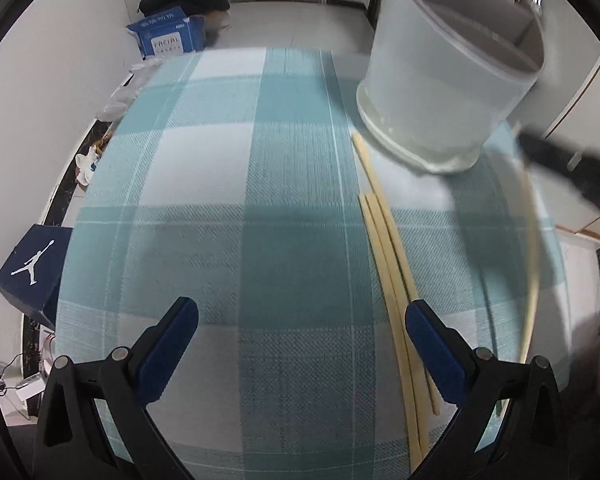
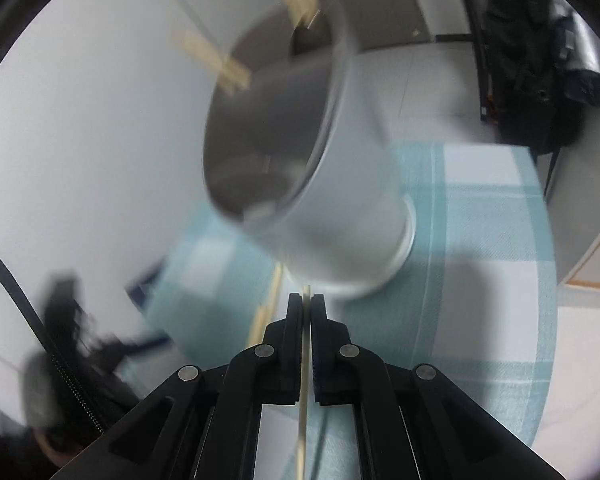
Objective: Organize utensils
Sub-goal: 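Lift the chopstick with the right gripper toward the white holder, then hold the chopstick beside the holder with the right gripper while the left gripper grasps a chopstick, then raise both held chopsticks up over the white holder, then drop both chopsticks into the holder and open both grippers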
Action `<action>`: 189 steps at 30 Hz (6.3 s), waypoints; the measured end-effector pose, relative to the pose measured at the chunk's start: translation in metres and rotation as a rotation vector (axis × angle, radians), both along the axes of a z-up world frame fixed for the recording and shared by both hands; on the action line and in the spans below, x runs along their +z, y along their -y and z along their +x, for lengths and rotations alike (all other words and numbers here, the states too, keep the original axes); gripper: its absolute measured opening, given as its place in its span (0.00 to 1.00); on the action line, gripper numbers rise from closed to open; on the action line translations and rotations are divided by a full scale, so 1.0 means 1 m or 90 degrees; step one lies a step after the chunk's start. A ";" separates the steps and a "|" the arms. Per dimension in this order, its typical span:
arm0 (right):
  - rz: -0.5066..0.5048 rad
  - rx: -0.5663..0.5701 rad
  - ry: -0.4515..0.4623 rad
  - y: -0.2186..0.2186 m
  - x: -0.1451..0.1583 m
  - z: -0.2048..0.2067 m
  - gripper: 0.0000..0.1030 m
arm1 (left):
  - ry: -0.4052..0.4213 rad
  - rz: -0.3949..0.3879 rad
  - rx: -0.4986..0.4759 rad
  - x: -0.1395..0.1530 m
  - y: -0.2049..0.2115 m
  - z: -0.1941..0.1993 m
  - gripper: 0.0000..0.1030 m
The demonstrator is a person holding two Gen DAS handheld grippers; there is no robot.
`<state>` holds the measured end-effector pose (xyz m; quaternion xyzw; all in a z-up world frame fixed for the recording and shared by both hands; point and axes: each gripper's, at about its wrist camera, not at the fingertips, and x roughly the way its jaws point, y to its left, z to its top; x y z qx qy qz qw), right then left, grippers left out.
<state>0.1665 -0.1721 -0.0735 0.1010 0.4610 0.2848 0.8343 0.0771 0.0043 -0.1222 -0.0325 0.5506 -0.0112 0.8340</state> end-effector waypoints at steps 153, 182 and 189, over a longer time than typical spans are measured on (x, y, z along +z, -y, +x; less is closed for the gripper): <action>-0.025 -0.055 0.439 -0.037 0.218 0.077 0.03 | 0.384 -0.213 -0.001 0.216 -0.003 0.096 0.00; -0.084 -0.010 0.383 -0.041 0.136 0.054 0.03 | 0.305 -0.184 -0.062 0.173 0.010 0.089 0.01; -0.073 -0.017 0.335 -0.033 0.132 0.055 0.03 | 0.281 -0.210 -0.073 0.174 0.012 0.087 0.02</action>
